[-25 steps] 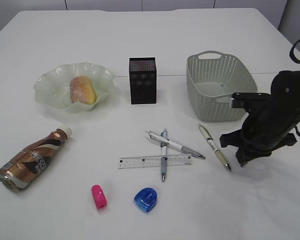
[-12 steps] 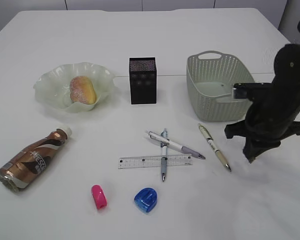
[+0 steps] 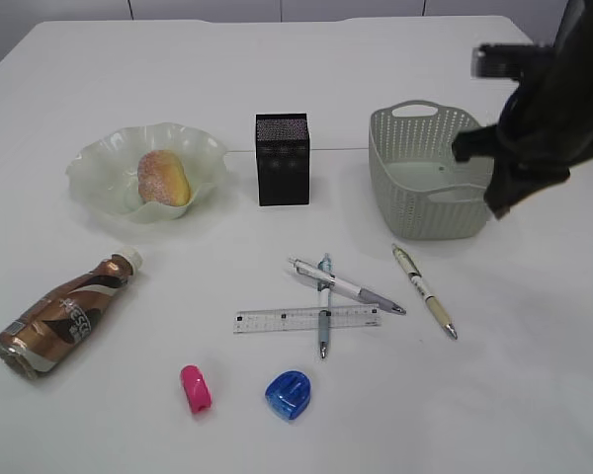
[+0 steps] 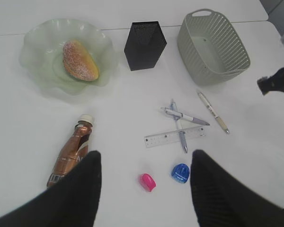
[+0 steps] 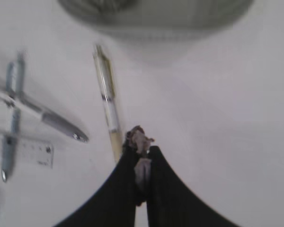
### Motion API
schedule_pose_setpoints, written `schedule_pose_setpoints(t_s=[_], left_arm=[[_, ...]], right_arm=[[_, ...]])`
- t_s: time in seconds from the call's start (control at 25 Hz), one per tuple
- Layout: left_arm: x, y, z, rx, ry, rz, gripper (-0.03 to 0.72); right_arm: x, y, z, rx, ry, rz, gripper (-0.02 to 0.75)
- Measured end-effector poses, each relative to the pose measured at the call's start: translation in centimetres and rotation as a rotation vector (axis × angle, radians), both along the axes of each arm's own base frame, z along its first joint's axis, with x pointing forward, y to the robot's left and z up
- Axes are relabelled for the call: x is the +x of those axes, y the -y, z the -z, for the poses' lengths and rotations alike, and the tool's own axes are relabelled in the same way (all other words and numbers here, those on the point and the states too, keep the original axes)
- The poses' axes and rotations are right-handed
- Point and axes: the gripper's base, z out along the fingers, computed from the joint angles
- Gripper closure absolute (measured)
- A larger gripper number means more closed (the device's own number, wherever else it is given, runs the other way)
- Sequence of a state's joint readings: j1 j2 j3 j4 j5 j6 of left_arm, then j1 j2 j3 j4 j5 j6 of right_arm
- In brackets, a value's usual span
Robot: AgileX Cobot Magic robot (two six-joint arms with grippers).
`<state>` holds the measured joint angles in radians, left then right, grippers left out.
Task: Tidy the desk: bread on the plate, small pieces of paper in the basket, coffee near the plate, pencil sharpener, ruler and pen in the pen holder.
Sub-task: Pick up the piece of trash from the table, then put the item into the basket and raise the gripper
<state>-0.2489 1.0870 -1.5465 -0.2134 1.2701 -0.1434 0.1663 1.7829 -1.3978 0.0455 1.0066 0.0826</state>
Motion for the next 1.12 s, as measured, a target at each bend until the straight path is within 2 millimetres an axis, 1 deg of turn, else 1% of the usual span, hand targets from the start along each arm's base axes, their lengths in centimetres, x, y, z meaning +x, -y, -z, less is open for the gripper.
schedule_pose_setpoints(t_s=[0.12,0.2,0.28,0.36,0.48,0.6,0.72,0.8,0.84,0.92,1.04,1.12], left_arm=[[0.0,0.0,0.0,0.0,0.0,0.0,0.255],[0.0,0.0,0.0,-0.001,-0.001,-0.001,0.255],[0.0,0.0,0.0,-0.002,-0.001,-0.002,0.255],[0.0,0.0,0.0,-0.004,-0.002,-0.001,0.255],[0.0,0.0,0.0,-0.004,-0.002,-0.001,0.255],[0.0,0.0,0.0,-0.004,-0.002,-0.001,0.255],[0.0,0.0,0.0,-0.007,-0.002,0.001,0.255],[0.0,0.1,0.0,-0.012,-0.004,0.003,0.255],[-0.1,0.1,0.0,-0.016,-0.005,0.006,0.255],[-0.1,0.2,0.0,-0.024,-0.007,0.009,0.255],[-0.1,0.2,-0.1,-0.029,-0.009,0.012,0.255],[-0.1,0.3,-0.1,-0.03,-0.009,0.013,0.255]], right_arm=[[1.8,-0.2,-3.7,0.01,0.143,0.001,0.705],[3.0,-0.1,-5.5,-0.005,0.219,0.001,0.705],[4.5,-0.1,-6.5,-0.034,0.273,-0.003,0.705],[6.0,-0.2,-6.5,-0.049,0.297,-0.003,0.705],[8.2,-0.5,-5.3,-0.053,0.3,-0.004,0.705],[10.1,-0.8,-3.4,-0.067,0.283,-0.005,0.705],[11.4,-0.6,-1.6,-0.097,0.267,0.025,0.703],[11.9,-0.6,-0.6,-0.106,0.258,0.045,0.682],[12.1,-0.6,-0.2,-0.104,0.259,0.051,0.65],[12.4,-0.7,0.3,-0.099,0.269,0.059,0.538],[12.7,-0.7,0.5,-0.094,0.288,0.062,0.295],[12.8,-0.7,0.5,-0.093,0.296,0.063,0.202]])
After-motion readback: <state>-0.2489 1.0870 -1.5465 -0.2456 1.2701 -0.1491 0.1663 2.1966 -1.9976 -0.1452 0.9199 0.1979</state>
